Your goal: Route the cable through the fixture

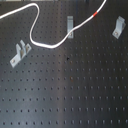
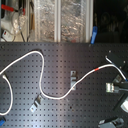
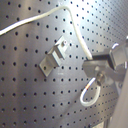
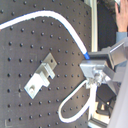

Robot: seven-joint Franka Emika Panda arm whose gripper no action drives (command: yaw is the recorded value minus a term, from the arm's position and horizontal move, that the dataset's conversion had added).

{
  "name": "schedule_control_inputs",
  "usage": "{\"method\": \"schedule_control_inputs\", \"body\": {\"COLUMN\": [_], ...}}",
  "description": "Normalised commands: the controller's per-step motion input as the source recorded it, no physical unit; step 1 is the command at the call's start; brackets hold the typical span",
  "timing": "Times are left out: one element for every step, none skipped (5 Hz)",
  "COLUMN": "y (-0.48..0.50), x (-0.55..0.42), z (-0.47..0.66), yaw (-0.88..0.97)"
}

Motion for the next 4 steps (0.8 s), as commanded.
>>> {"method": "schedule_control_inputs", "body": {"y": [-0.004, 0.011, 0.012, -0.697], "x": [-0.038, 0.01, -0.013, -0.631], "z": [0.01, 0.0, 0.0, -0.01], "yaw": [0.0, 0.0, 0.0, 0.0]}}
